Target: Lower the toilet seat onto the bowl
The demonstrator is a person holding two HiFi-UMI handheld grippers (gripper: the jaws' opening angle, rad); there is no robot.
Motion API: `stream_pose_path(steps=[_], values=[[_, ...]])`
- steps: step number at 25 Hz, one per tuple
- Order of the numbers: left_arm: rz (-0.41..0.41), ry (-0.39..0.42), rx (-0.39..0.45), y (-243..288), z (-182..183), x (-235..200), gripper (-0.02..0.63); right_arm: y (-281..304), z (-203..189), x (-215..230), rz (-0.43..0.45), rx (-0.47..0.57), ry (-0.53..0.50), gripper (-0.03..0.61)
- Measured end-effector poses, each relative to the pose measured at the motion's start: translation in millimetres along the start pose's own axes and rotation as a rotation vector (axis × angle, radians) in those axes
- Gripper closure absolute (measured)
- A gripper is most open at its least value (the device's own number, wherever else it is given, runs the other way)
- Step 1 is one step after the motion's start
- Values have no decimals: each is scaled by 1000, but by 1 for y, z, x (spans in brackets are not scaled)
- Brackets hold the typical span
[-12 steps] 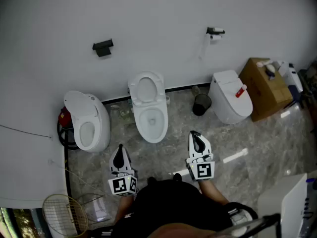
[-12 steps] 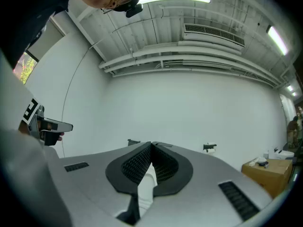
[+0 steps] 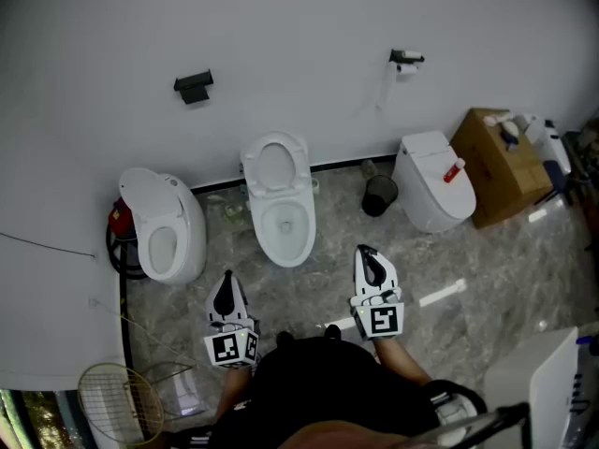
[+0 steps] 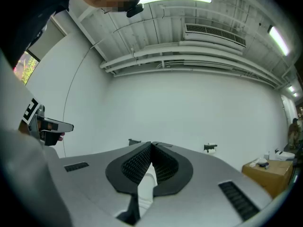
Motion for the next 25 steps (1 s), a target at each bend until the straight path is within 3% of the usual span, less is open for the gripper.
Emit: stream_pose_path(steps=[25], values=[[4, 2, -7, -8, 0, -1, 604, -7, 2, -4, -9, 7, 13, 563]])
Point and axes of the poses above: the fingertips, and each gripper's own axes: y forward along the fingers, x to its right, z out of its top, the point moved 9 cm from there along -y, backward along the fingers, and after that the axes turned 4 degrees about z, right-handed, at the moved point
